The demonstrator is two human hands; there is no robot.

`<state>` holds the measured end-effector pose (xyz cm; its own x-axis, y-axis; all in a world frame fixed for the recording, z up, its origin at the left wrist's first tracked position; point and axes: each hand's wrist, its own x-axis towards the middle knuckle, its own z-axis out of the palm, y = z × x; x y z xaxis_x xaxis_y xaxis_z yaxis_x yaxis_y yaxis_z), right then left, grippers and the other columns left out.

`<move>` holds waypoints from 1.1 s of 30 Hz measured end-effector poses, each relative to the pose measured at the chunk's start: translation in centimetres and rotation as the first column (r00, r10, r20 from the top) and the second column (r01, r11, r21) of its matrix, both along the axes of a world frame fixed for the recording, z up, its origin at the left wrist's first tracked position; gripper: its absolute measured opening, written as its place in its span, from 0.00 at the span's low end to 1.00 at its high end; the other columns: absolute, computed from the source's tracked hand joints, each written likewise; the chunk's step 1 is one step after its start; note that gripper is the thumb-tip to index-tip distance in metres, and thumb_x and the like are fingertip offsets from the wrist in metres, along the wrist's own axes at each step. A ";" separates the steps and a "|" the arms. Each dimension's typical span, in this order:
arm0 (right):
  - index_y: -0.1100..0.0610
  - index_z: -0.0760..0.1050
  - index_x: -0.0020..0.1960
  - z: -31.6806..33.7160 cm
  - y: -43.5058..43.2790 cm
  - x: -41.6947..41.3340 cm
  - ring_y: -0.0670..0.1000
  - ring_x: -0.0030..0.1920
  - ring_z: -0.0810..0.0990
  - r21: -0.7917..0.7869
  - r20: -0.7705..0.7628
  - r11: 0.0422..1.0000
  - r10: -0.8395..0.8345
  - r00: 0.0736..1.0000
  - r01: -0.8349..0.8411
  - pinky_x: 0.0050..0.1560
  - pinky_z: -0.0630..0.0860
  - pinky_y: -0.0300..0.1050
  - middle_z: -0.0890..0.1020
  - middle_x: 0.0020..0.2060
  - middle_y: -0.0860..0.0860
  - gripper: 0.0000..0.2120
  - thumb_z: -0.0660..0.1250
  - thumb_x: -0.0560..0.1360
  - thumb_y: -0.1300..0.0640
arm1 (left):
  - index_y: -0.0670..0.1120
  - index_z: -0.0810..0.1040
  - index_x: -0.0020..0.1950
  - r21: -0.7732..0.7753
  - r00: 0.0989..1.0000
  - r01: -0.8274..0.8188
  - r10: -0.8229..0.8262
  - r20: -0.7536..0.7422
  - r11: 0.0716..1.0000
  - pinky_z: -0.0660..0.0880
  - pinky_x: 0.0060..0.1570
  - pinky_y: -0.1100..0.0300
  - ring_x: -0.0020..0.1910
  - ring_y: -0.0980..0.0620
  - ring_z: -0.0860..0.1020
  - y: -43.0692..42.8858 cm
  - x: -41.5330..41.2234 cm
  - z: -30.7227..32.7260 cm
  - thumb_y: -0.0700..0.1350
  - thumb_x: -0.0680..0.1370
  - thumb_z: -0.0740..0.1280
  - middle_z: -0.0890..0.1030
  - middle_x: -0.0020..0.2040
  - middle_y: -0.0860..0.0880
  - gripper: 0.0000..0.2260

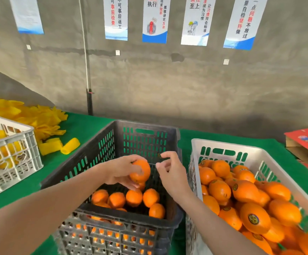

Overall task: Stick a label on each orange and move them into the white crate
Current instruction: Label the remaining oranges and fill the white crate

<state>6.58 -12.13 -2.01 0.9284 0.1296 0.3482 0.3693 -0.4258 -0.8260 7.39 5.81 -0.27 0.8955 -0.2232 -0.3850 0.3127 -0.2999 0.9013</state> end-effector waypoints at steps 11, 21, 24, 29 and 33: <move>0.51 0.77 0.43 4.8 -4.4 -5.9 0.45 0.56 0.76 0.235 -0.054 0.911 0.360 0.931 -0.339 0.55 0.74 0.37 0.78 0.54 0.49 0.07 0.65 0.77 0.61 | 0.52 0.78 0.62 -0.654 0.965 -0.159 0.257 0.056 0.739 0.77 0.46 0.49 0.48 0.43 0.81 -5.2 -8.9 1.9 0.48 0.69 0.69 0.81 0.56 0.43 0.20; 0.53 0.74 0.42 5.3 -9.9 -9.8 0.41 0.54 0.71 -0.181 0.267 0.958 0.264 0.927 -0.221 0.53 0.72 0.39 0.73 0.50 0.48 0.05 0.66 0.76 0.59 | 0.40 0.72 0.64 -0.651 0.985 -0.078 0.160 0.066 0.755 0.77 0.39 0.53 0.41 0.48 0.80 -11.3 -11.0 2.1 0.47 0.70 0.66 0.79 0.49 0.42 0.24; 0.51 0.71 0.42 4.6 -10.7 -10.6 0.41 0.49 0.70 -0.260 0.383 0.960 0.199 0.902 -0.102 0.49 0.69 0.34 0.72 0.46 0.46 0.05 0.64 0.76 0.57 | 0.42 0.73 0.62 -0.629 0.990 -0.088 0.138 0.031 0.772 0.77 0.39 0.53 0.41 0.48 0.79 -12.6 -11.2 1.8 0.49 0.66 0.67 0.78 0.50 0.42 0.25; 0.52 0.69 0.48 2.0 -12.2 -11.9 0.43 0.44 0.71 -0.219 0.373 0.975 0.116 0.921 -0.034 0.44 0.70 0.36 0.73 0.45 0.46 0.04 0.62 0.76 0.51 | 0.45 0.75 0.49 -0.635 0.993 -0.116 0.105 -0.056 0.764 0.78 0.34 0.55 0.34 0.48 0.80 -14.7 -11.1 0.2 0.48 0.65 0.67 0.82 0.40 0.44 0.15; 0.46 0.62 0.58 -0.2 -14.0 -12.3 0.37 0.55 0.70 -0.111 0.204 0.987 0.140 0.969 -0.119 0.50 0.69 0.31 0.69 0.54 0.39 0.21 0.68 0.70 0.48 | 0.43 0.80 0.50 -0.626 0.992 -0.125 0.087 -0.091 0.770 0.79 0.35 0.54 0.38 0.46 0.82 -17.1 -10.8 -0.4 0.49 0.67 0.66 0.83 0.44 0.41 0.15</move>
<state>-5.69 -26.18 -2.19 0.8086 0.2871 0.5135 0.5876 -0.4374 -0.6807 -3.39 -11.25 -0.68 0.9105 -0.3370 -0.2399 0.3615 0.3664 0.8574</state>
